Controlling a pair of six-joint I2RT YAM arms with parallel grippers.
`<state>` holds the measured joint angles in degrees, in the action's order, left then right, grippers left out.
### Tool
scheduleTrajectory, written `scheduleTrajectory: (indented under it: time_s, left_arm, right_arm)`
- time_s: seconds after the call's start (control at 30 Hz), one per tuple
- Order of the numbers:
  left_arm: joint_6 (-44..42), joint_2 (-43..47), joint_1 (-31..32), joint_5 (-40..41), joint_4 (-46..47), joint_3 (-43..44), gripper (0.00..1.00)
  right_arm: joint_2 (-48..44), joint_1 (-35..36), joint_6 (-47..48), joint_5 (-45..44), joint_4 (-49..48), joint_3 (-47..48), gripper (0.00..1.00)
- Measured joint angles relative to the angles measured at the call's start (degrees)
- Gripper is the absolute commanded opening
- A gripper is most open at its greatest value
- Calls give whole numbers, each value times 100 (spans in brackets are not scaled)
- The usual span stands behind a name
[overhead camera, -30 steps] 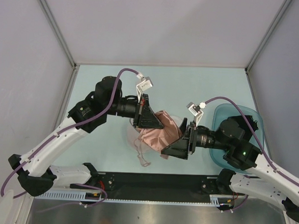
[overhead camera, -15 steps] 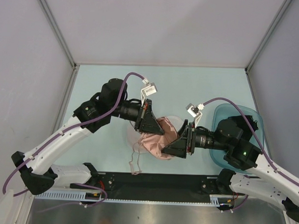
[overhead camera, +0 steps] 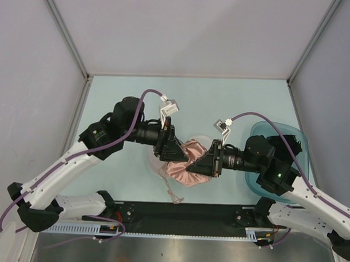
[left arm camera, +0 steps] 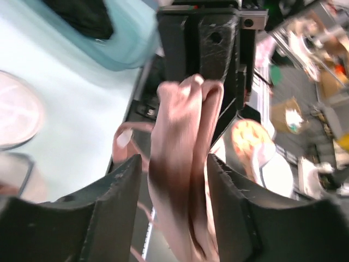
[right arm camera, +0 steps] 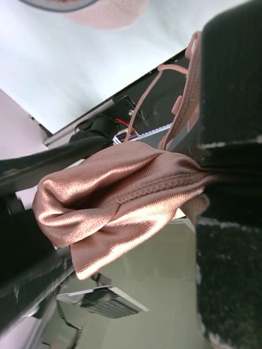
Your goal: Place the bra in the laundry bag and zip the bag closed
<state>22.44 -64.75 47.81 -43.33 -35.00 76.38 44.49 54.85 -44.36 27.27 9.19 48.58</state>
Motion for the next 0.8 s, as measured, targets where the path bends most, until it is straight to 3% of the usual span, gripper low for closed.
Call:
scheduleTrajectory:
  time_s: [0.27,0.53,0.8]
  left_arm:
    - [-26,986,-249,2041,-433,11,84]
    - [164,2586,-262,3762,-289,-750,81]
    - [763,1967,-466,4878,-549,-931,81]
  right_arm:
    - [-24,-485,-133,-140,273,-15,0]
    - [-61,-1196,-138,-155,581,105,0]
    - [341,-2068,291,-57,907,1051,0]
